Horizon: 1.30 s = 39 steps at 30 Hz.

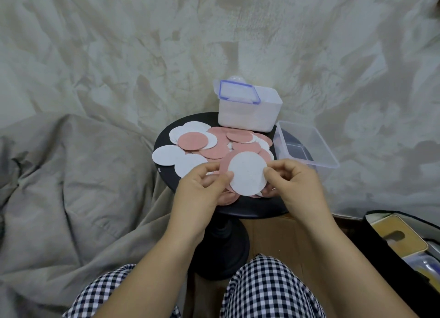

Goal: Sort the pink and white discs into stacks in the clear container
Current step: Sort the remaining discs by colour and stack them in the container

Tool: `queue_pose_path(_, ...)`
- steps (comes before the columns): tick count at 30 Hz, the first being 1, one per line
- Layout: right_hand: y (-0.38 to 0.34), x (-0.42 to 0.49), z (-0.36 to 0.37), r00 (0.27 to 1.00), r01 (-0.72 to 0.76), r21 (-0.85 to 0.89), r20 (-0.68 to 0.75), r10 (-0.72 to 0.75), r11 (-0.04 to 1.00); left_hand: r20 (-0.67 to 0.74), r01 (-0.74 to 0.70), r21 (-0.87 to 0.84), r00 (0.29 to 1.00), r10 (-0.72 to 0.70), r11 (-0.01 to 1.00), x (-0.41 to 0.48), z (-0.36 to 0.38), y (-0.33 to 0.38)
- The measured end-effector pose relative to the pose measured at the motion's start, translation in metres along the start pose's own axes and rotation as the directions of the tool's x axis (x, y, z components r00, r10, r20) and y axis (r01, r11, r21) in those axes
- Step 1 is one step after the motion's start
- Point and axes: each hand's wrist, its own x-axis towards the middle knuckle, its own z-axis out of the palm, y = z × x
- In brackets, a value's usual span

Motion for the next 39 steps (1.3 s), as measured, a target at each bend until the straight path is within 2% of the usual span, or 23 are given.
queue_pose_path(4,0.007,-0.005,0.003,0.999,0.041,-0.023,0.007,-0.041,0.999,-0.019,-0.017,-0.018,1.000,0.016,1.000,-0.003,-0.004,-0.002)
queue_pose_path(6,0.014,-0.008,-0.004,0.989,0.143,-0.259,0.014,-0.144,0.955,-0.068,-0.055,0.013,0.996,0.055,0.998,-0.002,-0.010,-0.001)
queue_pose_path(8,0.026,-0.009,-0.012,0.967,0.253,-0.485,0.148,-0.206,0.837,-0.106,-0.079,0.038,0.991,0.083,0.996,-0.001,-0.017,0.000)
queue_pose_path(10,0.036,-0.013,-0.020,0.954,0.258,-0.567,0.279,-0.112,0.782,-0.131,-0.087,0.036,0.987,0.091,0.996,0.000,-0.024,0.000)
queue_pose_path(12,0.045,-0.018,-0.026,0.935,0.258,-0.578,0.350,-0.051,0.774,-0.144,-0.079,0.034,0.986,0.084,0.996,-0.002,-0.029,-0.003)
queue_pose_path(14,0.050,-0.024,-0.032,0.927,0.273,-0.545,0.369,-0.065,0.793,-0.138,-0.068,0.034,0.988,0.072,0.997,-0.003,-0.031,-0.007)
queue_pose_path(16,0.056,-0.028,-0.037,0.922,0.329,-0.523,0.358,-0.148,0.786,-0.128,-0.060,0.044,0.990,0.065,0.997,-0.005,-0.031,-0.011)
queue_pose_path(18,0.060,-0.031,-0.039,0.920,0.379,-0.499,0.295,-0.259,0.779,-0.122,-0.062,0.048,0.990,0.067,0.997,-0.005,-0.030,-0.013)
queue_pose_path(20,0.057,-0.035,-0.040,0.930,0.366,-0.439,0.199,-0.308,0.820,-0.111,-0.062,0.040,0.992,0.066,0.997,-0.006,-0.027,-0.015)
queue_pose_path(23,0.044,-0.038,-0.037,0.976,0.218,-0.198,0.066,-0.209,0.956,-0.081,-0.056,0.024,0.995,0.057,0.998,-0.008,-0.018,-0.017)
queue_pose_path(27,0.039,-0.030,-0.026,0.995,0.096,0.033,0.008,-0.096,0.995,-0.004,-0.047,-0.003,0.999,0.047,0.999,-0.011,-0.007,-0.019)
queue_pose_path(30,0.036,-0.025,-0.016,0.998,0.062,0.124,0.011,-0.064,0.990,0.086,-0.022,-0.014,0.996,0.023,1.000,-0.013,0.001,-0.019)
queue_pose_path(33,0.032,-0.022,-0.009,0.999,0.044,0.199,0.022,-0.049,0.979,0.172,-0.051,0.051,0.984,0.041,0.997,-0.011,0.008,-0.020)
queue_pose_path(37,0.030,-0.020,-0.008,0.998,0.059,0.258,-0.025,-0.054,0.964,0.200,-0.193,0.212,0.968,0.151,0.958,-0.005,0.014,-0.024)
queue_pose_path(39,0.031,-0.023,-0.009,0.989,0.133,0.188,-0.090,-0.117,0.973,0.197,-0.272,0.294,0.955,0.221,0.916,-0.005,0.019,-0.025)
